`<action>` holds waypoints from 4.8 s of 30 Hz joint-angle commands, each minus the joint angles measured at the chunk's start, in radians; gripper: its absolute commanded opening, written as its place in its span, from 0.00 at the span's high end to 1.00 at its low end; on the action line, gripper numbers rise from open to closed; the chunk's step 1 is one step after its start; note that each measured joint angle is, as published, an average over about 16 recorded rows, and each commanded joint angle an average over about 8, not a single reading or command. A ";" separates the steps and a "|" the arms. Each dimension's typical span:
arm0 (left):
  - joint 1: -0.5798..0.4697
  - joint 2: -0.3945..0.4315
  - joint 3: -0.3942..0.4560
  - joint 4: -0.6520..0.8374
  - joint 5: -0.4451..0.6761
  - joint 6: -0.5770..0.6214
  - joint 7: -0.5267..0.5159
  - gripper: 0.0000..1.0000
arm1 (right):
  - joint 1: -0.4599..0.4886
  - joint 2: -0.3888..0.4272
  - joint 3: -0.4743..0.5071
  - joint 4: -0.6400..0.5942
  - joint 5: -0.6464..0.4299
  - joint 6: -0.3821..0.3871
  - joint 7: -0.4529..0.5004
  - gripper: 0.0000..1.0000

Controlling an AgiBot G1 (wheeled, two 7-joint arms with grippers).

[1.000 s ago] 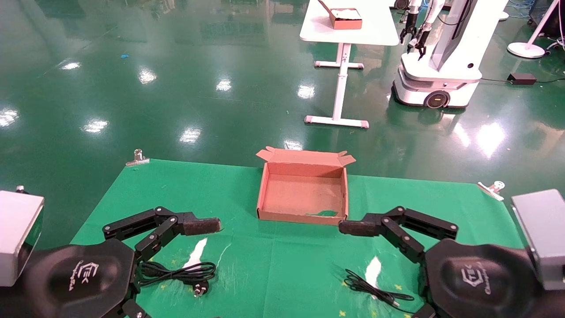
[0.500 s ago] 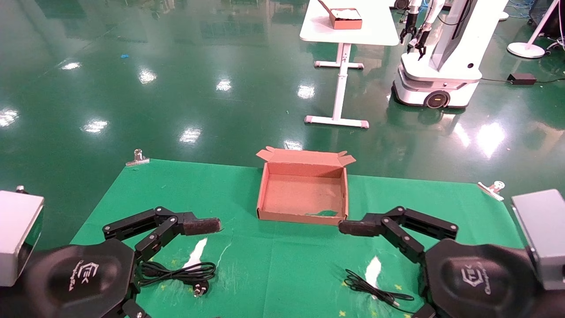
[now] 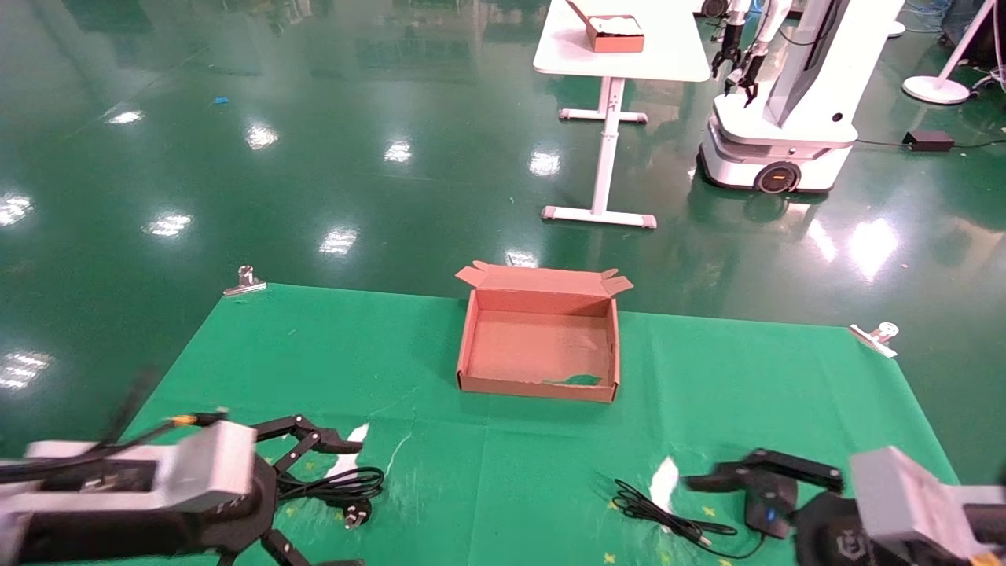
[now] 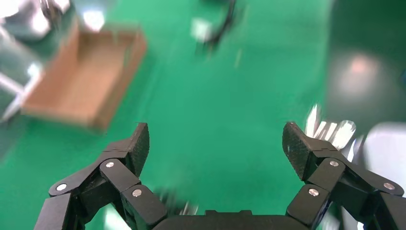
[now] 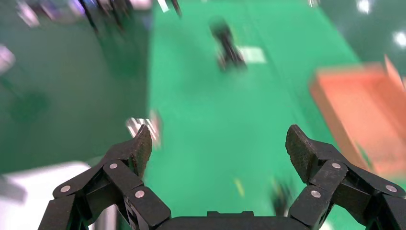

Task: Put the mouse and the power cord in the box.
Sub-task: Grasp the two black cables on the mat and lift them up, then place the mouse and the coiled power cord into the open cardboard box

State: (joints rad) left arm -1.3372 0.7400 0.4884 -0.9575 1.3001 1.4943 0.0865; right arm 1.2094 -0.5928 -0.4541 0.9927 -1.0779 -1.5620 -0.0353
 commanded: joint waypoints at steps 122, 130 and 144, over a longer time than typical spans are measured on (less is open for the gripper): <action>-0.294 0.358 0.151 0.947 0.403 -0.485 0.678 1.00 | 0.378 -0.484 -0.217 -0.988 -0.500 0.332 -0.679 1.00; -0.294 0.358 0.150 0.946 0.402 -0.486 0.678 1.00 | 0.379 -0.484 -0.217 -0.988 -0.500 0.332 -0.679 1.00; -0.334 0.304 0.137 0.961 0.382 -0.354 0.664 1.00 | 0.392 -0.426 -0.168 -1.009 -0.429 0.277 -0.665 1.00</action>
State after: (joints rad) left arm -1.6746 1.0399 0.6219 -0.0012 1.6773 1.1462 0.7569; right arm 1.6112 -1.0141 -0.6255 -0.0126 -1.5114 -1.2906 -0.7029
